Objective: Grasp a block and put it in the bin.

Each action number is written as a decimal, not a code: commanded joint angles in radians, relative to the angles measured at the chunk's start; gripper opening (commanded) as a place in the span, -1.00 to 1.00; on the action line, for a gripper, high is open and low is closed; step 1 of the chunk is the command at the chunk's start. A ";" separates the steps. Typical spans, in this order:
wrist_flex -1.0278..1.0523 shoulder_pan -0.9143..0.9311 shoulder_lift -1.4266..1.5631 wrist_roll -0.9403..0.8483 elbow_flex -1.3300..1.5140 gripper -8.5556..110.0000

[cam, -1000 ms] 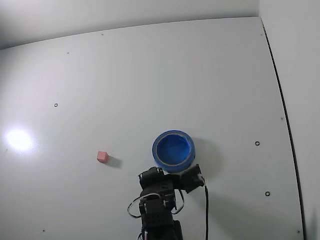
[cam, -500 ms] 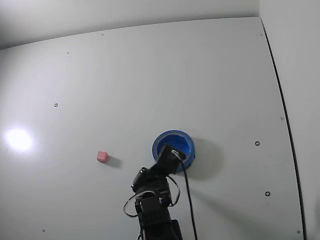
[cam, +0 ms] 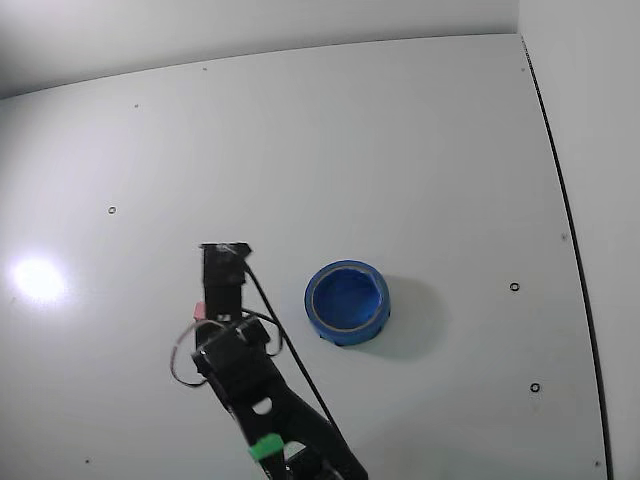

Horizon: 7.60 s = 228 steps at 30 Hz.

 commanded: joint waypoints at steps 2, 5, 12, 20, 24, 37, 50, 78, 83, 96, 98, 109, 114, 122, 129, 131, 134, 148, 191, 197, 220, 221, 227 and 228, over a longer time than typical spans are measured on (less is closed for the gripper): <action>0.008 -0.028 -0.166 -0.037 -0.272 -0.48; 0.008 -0.028 -0.282 -0.055 -0.383 -0.48; 0.021 -0.028 -0.511 -0.064 -0.629 -0.48; 0.023 -0.028 -0.681 -0.066 -0.784 -0.48; 0.015 -0.028 -0.749 -0.066 -0.827 -0.48; 0.008 -0.026 -0.968 -0.069 -0.930 -0.48; 0.015 0.083 -1.051 -0.156 -0.977 -0.48; 0.023 0.098 -1.058 -0.167 -0.966 -0.88; 0.023 0.101 -1.054 -0.167 -0.966 -0.85; 0.025 0.101 -0.977 -0.167 -0.879 -0.58; 0.025 0.101 -0.930 -0.167 -0.831 -0.54; 0.008 0.103 -0.738 -0.175 -0.575 -0.57; 0.006 0.101 -0.735 -0.178 -0.565 -0.58; -0.071 0.101 -0.736 -0.183 -0.589 -0.58; -0.135 0.101 -0.736 -0.184 -0.575 -0.58; -0.140 0.101 -0.736 -0.184 -0.575 -0.58; -0.141 0.101 -0.736 -0.186 -0.575 -0.58; -0.143 0.101 -0.739 -0.196 -0.572 -0.65; -0.140 0.650 -0.284 -0.034 -0.442 -0.86; -0.181 0.650 -0.270 -0.049 -0.195 -0.86; -0.499 0.661 -0.106 -0.083 0.025 -0.63; -0.499 0.661 -0.060 -0.052 0.025 -0.69; -0.499 0.650 0.236 0.307 0.028 -0.83; -0.499 0.650 0.282 0.385 0.038 -0.81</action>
